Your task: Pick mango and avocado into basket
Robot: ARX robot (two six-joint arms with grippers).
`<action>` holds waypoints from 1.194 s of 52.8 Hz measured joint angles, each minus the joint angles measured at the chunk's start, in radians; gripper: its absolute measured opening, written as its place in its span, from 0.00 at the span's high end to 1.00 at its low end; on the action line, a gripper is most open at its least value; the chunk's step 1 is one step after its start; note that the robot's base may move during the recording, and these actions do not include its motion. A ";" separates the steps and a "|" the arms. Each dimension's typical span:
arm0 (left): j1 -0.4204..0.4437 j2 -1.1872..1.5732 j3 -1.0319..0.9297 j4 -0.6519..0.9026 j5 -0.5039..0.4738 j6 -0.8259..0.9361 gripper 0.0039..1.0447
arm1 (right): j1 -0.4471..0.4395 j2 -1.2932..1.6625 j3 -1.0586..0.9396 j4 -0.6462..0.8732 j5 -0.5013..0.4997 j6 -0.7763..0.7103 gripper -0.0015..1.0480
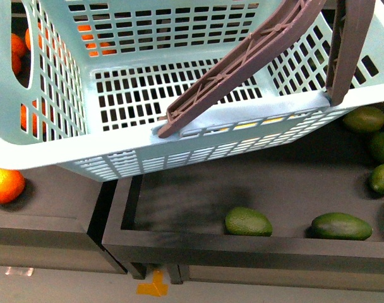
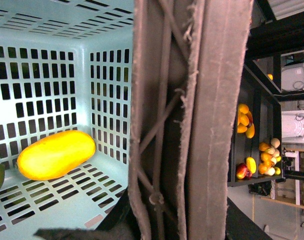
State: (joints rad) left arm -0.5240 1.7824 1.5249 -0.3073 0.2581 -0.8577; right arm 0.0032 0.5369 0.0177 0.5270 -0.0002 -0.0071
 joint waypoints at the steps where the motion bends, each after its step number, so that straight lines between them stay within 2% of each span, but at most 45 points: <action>1: 0.000 0.000 0.000 0.000 0.000 0.000 0.85 | 0.000 -0.012 0.000 -0.011 0.000 0.000 0.98; 21: 0.000 0.000 0.000 0.000 0.000 0.000 0.85 | 0.000 -0.190 0.000 -0.181 0.000 0.000 0.98; 50: 0.000 0.000 0.000 0.000 0.000 0.000 0.85 | 0.000 -0.363 0.000 -0.352 0.000 0.000 0.98; 56: 0.000 0.000 0.000 0.000 0.001 0.000 0.85 | 0.000 -0.489 0.000 -0.509 0.002 0.000 0.98; 63: 0.000 0.000 0.000 0.000 -0.002 0.001 0.85 | 0.000 -0.528 0.000 -0.524 0.001 0.000 0.98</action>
State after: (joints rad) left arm -0.5240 1.7824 1.5249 -0.3073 0.2565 -0.8570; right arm 0.0032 0.0093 0.0177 0.0032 0.0006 -0.0071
